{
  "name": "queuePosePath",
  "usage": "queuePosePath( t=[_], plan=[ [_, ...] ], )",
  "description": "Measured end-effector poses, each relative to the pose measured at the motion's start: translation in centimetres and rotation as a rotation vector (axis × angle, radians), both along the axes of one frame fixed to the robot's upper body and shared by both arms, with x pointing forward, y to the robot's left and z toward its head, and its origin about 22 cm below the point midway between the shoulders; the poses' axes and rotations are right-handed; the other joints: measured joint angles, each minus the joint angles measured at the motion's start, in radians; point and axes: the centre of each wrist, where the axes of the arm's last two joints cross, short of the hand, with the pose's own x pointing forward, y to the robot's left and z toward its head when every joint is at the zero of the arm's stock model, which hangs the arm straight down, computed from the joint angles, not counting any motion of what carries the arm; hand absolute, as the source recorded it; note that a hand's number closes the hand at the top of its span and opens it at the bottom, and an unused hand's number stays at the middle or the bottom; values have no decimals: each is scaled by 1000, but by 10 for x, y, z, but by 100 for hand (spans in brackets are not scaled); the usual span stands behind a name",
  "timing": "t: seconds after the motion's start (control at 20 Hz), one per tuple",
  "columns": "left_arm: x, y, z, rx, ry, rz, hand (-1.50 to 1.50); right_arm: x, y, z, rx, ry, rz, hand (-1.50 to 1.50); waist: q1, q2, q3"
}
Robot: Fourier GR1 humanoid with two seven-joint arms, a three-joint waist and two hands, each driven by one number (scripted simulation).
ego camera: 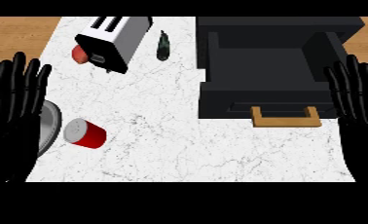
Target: Pick up the can, place it into the drawer and close the drawer
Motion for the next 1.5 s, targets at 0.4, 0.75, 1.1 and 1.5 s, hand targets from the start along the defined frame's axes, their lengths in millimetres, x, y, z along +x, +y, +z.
queuePosePath(
  t=[0.4, 0.75, 1.1, 1.5],
  plan=[
    [-22, 21, -22, -90, 92, 603, -150, -4, -8, -9, 61, 73, -97, -150, 31, 8, -3],
    [-42, 10, -34, -277, 258, 977, -150, -10, -15, -18, 102, 232, -178, -150, 10, 8, -2],
    [-51, -31, -23, -285, 292, 1049, -150, -9, -16, -22, 114, 261, -190, -150, -2, 9, -2],
    [-28, -49, -26, -273, 343, 1065, -150, -13, -25, -18, 112, 261, -201, -150, -4, 8, -3]
  ],
)
